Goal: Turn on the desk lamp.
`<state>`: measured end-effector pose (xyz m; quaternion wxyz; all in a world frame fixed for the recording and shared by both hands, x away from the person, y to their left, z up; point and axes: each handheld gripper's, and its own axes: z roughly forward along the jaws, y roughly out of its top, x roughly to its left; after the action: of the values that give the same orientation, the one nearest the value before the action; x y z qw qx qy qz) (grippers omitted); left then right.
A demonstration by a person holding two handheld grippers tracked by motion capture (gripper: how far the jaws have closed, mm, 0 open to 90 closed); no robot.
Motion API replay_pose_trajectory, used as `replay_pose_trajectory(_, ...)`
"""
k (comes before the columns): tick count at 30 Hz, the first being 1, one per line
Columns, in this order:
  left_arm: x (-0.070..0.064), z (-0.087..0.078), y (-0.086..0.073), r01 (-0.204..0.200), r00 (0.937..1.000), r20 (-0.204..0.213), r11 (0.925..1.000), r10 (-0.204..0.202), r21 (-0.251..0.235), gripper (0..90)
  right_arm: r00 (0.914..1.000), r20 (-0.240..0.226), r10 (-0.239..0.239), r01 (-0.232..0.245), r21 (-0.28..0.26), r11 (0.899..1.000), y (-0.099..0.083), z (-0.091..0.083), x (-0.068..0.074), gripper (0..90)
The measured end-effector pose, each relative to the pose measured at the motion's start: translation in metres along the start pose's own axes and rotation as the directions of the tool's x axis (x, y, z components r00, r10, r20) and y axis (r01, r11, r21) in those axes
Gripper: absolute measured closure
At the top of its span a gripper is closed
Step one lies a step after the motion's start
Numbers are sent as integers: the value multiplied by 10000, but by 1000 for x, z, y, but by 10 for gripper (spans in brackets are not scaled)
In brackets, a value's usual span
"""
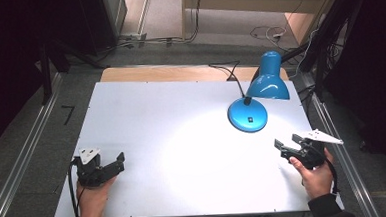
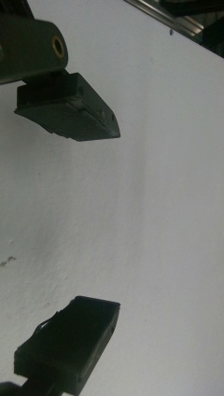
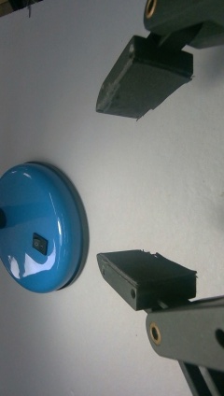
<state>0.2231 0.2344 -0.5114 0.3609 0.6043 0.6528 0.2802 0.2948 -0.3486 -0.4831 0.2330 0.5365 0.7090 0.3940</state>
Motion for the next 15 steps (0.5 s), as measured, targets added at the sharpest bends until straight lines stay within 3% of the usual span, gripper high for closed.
replay_pose_trajectory(15, 0, 0, 0, -42, 10000, 4, 10000, 42, 23, 148, 9997, 96, 244, -243, -101, 9997, -10, -14, -9, 220)
